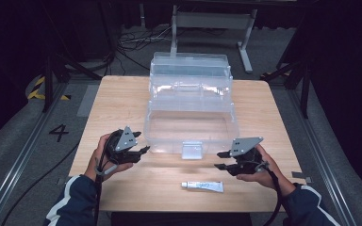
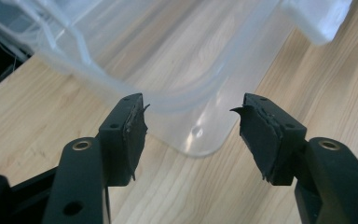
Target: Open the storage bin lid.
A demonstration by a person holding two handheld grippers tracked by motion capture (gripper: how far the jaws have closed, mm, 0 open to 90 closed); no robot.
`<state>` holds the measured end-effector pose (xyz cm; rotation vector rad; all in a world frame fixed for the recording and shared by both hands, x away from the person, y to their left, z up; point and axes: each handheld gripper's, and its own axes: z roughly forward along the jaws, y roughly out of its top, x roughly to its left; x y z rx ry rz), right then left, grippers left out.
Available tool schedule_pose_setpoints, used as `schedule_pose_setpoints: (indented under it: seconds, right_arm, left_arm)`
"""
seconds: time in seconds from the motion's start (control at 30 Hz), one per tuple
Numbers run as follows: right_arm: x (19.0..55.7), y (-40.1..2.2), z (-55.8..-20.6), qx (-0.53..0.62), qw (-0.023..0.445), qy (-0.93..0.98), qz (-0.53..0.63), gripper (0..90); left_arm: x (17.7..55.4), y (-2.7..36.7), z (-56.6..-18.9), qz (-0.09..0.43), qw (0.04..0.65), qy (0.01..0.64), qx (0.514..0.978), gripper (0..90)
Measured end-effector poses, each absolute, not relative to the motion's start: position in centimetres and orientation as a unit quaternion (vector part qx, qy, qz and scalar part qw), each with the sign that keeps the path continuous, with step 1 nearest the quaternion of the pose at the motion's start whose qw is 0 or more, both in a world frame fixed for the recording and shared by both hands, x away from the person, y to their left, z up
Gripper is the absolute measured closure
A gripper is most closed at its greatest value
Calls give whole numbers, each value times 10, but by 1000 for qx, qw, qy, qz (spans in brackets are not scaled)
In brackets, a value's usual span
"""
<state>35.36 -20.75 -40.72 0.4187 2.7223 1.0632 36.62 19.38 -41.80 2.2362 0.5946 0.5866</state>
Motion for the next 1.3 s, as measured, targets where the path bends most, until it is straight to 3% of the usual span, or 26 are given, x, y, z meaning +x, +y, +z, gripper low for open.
schedule_pose_setpoints:
  seconds: [0.33,0.63,0.93,1.3]
  right_arm:
    - [346,-173,-425,98,42,946,305,508]
    - [345,-149,-434,76,11,965,250,412]
    - [344,-127,-438,57,0,984,171,443]
    - [349,-108,-447,38,-16,992,123,471]
  left_arm:
    - [359,217,-452,175,316,249,899,364]
    - [353,234,-474,126,312,281,899,266]
    - [352,246,-484,97,345,306,882,257]
    - [351,247,-488,110,359,303,876,241]
